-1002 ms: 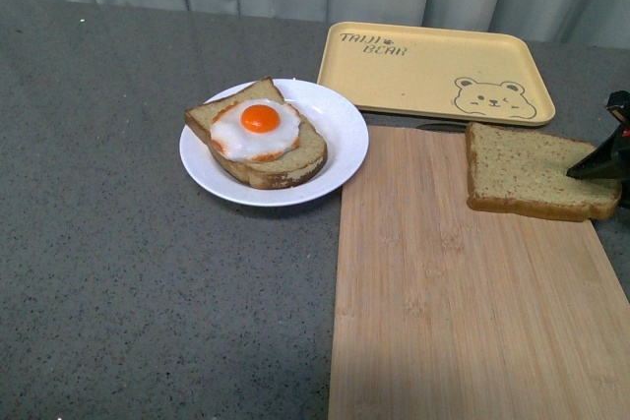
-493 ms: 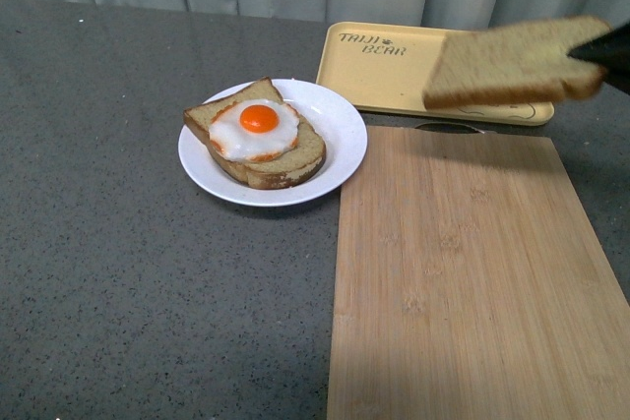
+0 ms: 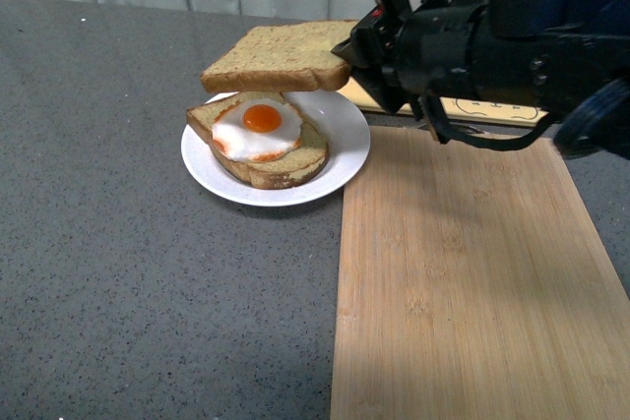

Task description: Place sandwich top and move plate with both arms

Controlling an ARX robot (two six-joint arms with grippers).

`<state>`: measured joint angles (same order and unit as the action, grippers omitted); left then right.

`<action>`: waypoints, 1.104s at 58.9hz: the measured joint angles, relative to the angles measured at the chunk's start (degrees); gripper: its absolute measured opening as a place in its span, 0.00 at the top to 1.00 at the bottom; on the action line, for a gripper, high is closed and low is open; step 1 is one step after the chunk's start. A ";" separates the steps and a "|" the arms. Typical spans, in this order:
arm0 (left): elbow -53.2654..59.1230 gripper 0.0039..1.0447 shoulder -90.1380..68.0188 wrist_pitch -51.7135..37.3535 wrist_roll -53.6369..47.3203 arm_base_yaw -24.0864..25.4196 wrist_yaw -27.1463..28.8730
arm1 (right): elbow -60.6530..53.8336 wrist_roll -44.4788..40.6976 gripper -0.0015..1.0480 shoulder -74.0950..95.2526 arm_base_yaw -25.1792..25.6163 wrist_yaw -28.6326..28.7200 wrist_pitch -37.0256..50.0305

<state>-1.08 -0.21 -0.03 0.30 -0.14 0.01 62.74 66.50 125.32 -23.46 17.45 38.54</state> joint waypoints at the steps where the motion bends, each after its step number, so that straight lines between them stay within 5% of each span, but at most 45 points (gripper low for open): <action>1: 0.00 0.06 0.00 0.00 0.00 0.00 0.00 | 0.39 0.22 0.97 0.48 -0.15 -0.02 -0.22; 20: 0.00 0.06 0.00 0.00 0.00 0.00 0.00 | 2.21 0.81 0.96 2.27 -0.90 -0.37 -6.86; 36: 0.00 0.06 0.00 0.00 0.00 0.00 0.00 | -8.87 -4.74 0.47 -9.68 -0.83 -1.99 -6.45; 50: 0.00 0.06 0.00 0.00 0.00 0.00 0.00 | -22.91 -19.71 0.08 -28.61 3.58 -13.64 -9.92; 58: 0.00 0.06 0.09 0.00 -0.02 0.00 -0.13 | -33.77 -41.66 0.25 -30.32 5.16 -33.24 16.98; 65: 0.00 0.06 0.07 0.00 -0.02 0.00 -0.04 | -40.79 -57.81 0.44 -34.99 7.76 -33.00 28.28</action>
<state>-1.08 -0.14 -0.03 0.27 -0.14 -0.03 21.96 8.69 90.32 -15.70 -15.55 66.83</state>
